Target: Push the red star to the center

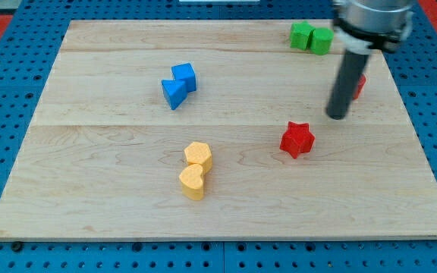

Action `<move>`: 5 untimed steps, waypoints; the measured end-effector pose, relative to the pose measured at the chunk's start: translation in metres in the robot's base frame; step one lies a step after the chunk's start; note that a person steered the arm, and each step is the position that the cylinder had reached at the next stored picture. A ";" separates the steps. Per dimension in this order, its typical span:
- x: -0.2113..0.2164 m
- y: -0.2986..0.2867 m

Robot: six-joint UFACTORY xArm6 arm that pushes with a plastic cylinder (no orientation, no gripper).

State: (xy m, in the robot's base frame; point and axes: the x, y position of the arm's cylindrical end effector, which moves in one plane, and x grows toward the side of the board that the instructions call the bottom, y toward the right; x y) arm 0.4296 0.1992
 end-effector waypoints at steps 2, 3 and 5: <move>0.075 0.039; 0.093 0.039; 0.072 -0.030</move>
State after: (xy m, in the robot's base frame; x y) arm 0.5017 0.1692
